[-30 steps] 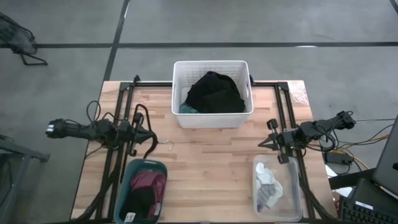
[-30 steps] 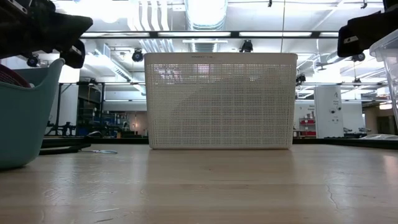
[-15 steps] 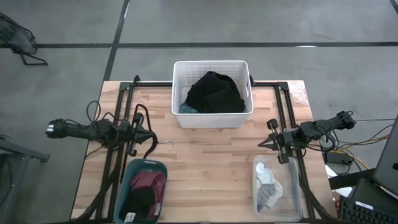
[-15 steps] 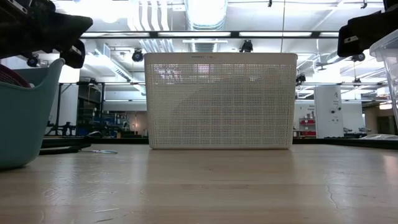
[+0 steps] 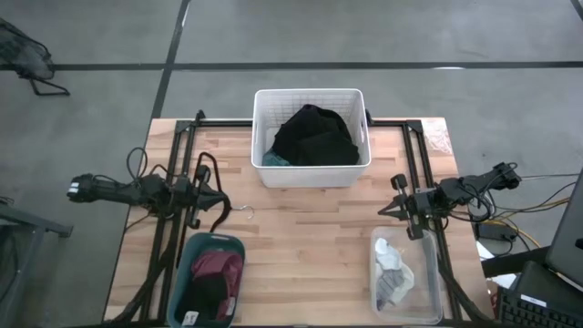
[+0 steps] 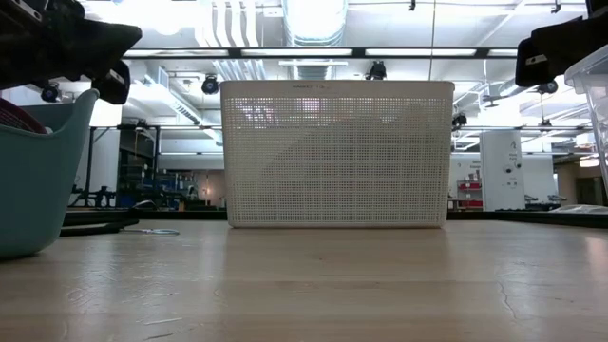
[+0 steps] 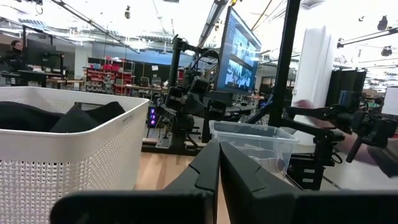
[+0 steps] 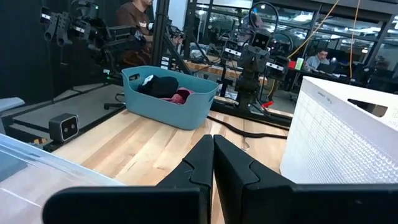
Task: Pick & Place Cloths
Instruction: Return to Home Position
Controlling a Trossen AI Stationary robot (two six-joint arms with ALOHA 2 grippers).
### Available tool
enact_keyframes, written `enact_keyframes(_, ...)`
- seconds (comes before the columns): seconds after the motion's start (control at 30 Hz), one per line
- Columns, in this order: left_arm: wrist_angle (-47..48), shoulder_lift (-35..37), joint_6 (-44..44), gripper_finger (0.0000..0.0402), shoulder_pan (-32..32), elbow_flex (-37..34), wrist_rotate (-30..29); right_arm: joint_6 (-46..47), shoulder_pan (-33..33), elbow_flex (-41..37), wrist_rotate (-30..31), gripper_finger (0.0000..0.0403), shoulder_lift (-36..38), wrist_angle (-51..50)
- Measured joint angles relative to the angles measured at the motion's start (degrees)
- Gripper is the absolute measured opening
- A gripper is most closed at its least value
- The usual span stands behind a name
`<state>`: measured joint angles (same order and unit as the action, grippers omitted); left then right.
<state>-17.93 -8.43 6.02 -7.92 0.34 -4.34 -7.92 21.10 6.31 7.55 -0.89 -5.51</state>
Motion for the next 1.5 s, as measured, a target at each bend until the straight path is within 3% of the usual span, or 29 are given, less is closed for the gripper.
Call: enact_keyframes(1.5, 0.0, 0.0, 0.0, 0.0017, 0.0, 0.0, -0.1, 0.7, 0.0, 0.0, 0.0, 0.0008, 0.0, 0.0)
